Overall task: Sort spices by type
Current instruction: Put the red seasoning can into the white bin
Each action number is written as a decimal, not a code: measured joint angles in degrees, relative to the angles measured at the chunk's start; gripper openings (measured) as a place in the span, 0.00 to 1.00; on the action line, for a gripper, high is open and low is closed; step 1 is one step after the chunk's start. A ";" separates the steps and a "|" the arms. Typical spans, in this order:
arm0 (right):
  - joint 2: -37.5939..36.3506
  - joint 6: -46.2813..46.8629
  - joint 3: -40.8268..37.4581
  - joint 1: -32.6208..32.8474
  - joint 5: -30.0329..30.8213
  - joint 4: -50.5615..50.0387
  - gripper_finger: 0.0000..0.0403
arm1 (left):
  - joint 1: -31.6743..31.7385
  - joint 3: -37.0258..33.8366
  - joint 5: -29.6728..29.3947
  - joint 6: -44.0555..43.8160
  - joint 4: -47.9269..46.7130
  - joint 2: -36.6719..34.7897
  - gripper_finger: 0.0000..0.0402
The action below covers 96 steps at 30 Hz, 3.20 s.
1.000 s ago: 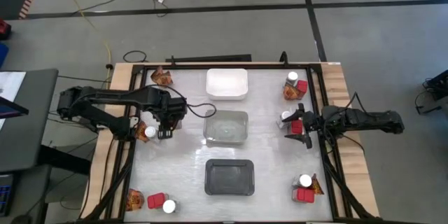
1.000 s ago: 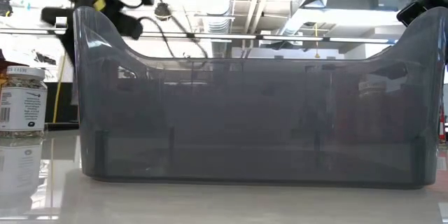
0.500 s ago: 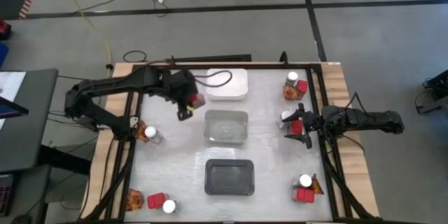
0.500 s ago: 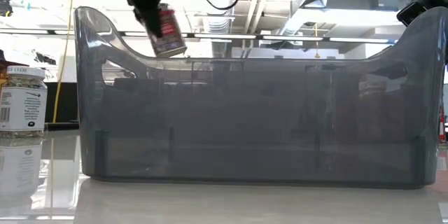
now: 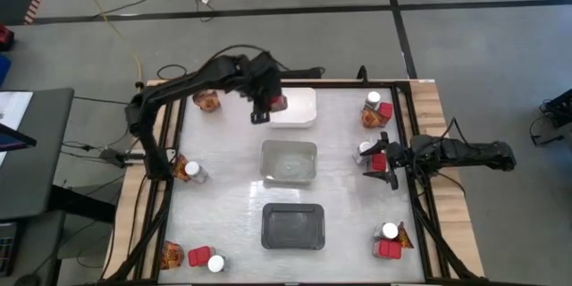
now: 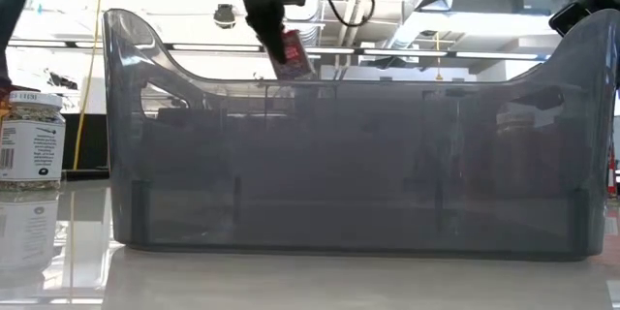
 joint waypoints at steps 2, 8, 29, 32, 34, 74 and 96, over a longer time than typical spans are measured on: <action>0.02 -0.02 0.00 -0.01 0.00 0.00 0.87 | 1.31 2.53 0.36 2.45 -0.07 2.73 0.51; 0.00 0.00 0.00 -0.01 0.00 0.00 0.87 | 3.77 7.30 0.61 9.73 -0.09 8.99 0.51; 0.00 -0.02 0.00 0.01 0.00 0.02 0.87 | 10.43 8.77 7.03 18.57 2.68 15.92 0.51; 0.00 -0.01 0.00 0.01 0.00 0.02 0.87 | 10.69 8.76 7.66 18.51 2.92 17.96 0.51; 0.02 -0.02 0.00 0.01 0.00 0.02 0.87 | 10.69 8.76 7.60 18.51 2.84 19.24 0.51; 0.00 -0.02 0.00 0.01 0.00 0.02 0.87 | 10.60 8.67 4.56 10.74 7.45 25.06 0.51; 0.00 -0.01 0.00 0.01 0.00 0.02 0.87 | 10.18 7.67 0.49 12.65 4.82 25.00 0.51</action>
